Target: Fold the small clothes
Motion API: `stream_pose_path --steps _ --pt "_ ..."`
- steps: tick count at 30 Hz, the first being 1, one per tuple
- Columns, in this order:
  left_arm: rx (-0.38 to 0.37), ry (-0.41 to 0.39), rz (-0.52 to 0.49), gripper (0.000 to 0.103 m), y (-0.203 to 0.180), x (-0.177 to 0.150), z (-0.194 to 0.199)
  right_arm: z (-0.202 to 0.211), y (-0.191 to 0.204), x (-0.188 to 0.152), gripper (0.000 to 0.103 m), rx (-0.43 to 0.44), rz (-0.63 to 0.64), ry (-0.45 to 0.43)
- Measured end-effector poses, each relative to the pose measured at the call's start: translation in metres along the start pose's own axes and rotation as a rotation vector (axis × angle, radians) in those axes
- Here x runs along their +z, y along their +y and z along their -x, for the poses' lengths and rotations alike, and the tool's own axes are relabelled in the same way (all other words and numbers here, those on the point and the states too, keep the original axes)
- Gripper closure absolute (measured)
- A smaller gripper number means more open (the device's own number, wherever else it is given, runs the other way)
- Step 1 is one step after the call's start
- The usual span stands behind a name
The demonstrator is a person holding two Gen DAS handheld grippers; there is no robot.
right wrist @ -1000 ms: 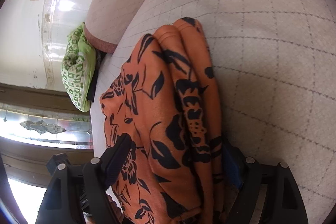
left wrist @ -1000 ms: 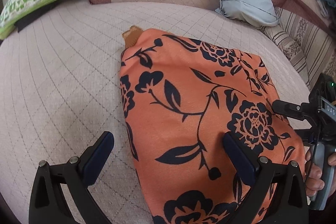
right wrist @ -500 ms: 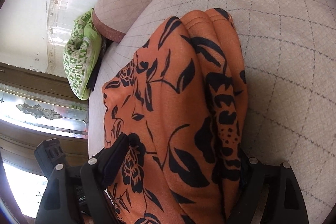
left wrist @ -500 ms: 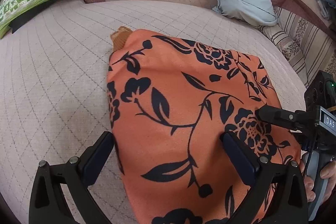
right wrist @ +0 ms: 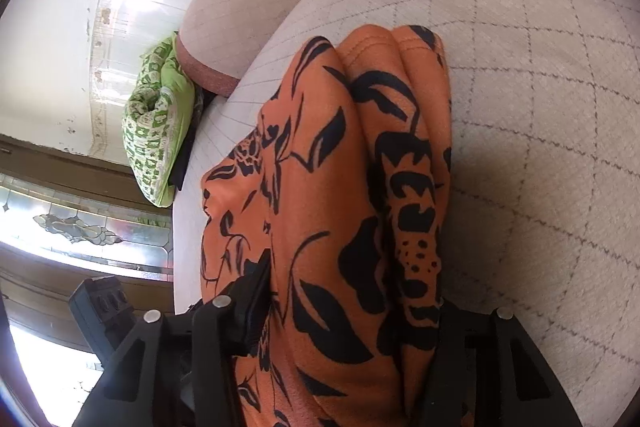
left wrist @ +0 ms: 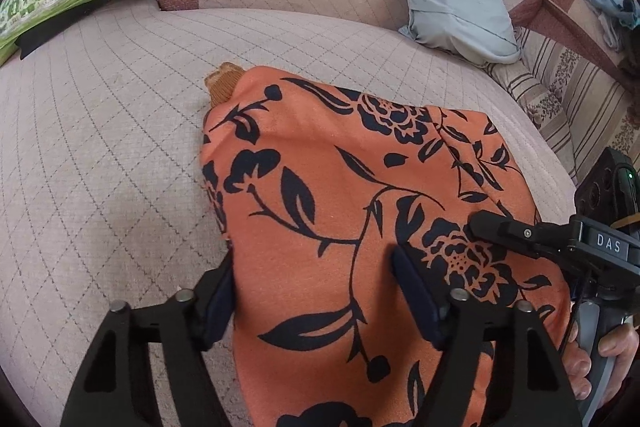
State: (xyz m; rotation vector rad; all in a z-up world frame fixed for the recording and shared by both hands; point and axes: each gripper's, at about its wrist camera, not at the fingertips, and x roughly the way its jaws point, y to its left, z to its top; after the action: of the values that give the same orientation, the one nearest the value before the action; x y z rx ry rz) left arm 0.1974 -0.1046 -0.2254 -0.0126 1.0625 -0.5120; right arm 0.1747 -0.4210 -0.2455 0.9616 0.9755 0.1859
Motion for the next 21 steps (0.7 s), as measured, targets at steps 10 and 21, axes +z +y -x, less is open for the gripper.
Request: stream_pose_path --steps 10,21 --pt "-0.035 -0.037 0.041 0.064 0.017 0.009 0.030 0.012 0.043 -0.007 0.053 0.056 0.115 -0.109" --pt "0.039 -0.152 0.112 0.064 0.058 0.012 0.088 -0.017 0.090 -0.026 0.056 0.143 0.185 -0.056"
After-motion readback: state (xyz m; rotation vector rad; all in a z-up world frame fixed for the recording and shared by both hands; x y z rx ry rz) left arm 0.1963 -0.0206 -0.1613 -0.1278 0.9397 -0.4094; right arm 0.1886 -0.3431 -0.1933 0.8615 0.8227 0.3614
